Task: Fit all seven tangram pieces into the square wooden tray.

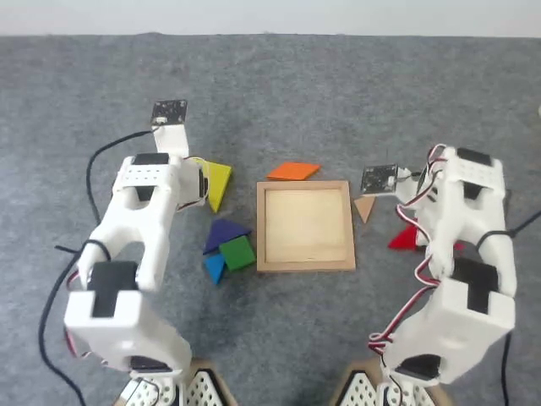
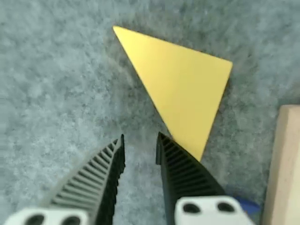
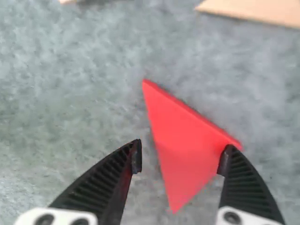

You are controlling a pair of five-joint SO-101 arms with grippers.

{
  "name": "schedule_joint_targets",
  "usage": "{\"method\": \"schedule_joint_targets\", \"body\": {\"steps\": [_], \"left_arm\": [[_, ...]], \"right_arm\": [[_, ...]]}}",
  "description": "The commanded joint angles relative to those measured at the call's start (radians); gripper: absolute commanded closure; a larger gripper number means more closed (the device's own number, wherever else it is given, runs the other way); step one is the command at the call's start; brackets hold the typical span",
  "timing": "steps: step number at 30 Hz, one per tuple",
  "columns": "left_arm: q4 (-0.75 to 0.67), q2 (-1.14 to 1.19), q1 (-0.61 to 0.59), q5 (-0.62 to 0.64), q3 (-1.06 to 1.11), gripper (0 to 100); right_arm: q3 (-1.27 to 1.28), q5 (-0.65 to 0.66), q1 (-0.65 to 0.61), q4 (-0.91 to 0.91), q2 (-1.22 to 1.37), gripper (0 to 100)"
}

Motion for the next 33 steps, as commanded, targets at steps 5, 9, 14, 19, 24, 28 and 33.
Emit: {"method": "schedule_joint_targets", "body": {"steps": [5, 9, 14, 19, 24, 28, 33], "left_arm": [[0.051, 0.025, 0.005, -0.015, -0.096, 89], [0.048, 0.025, 0.003, -0.015, -0.096, 89], [0.048, 0.025, 0.008, -0.015, -0.096, 89], [0.051, 0.025, 0.008, -0.012, -0.096, 89], [0.051, 0.025, 0.005, -0.012, -0.096, 89], [0.049, 0.025, 0.009, -0.014, -0.096, 89], [0.049, 0.025, 0.009, -0.014, -0.096, 89]], "right_arm": [[0.063, 0.026, -0.013, -0.176, -0.033, 72.4], [0.063, 0.025, 0.012, -0.180, -0.056, 72.4], [0.066, 0.025, 0.008, -0.211, -0.073, 72.4], [0.069, 0.028, -0.035, -0.226, 0.004, 76.9], [0.068, 0.023, -0.039, -0.226, 0.025, 91.6], [0.055, -0.049, -0.035, -0.229, 0.019, 90.9], [0.051, -0.144, -0.045, -0.226, -0.068, 90.9]]}}
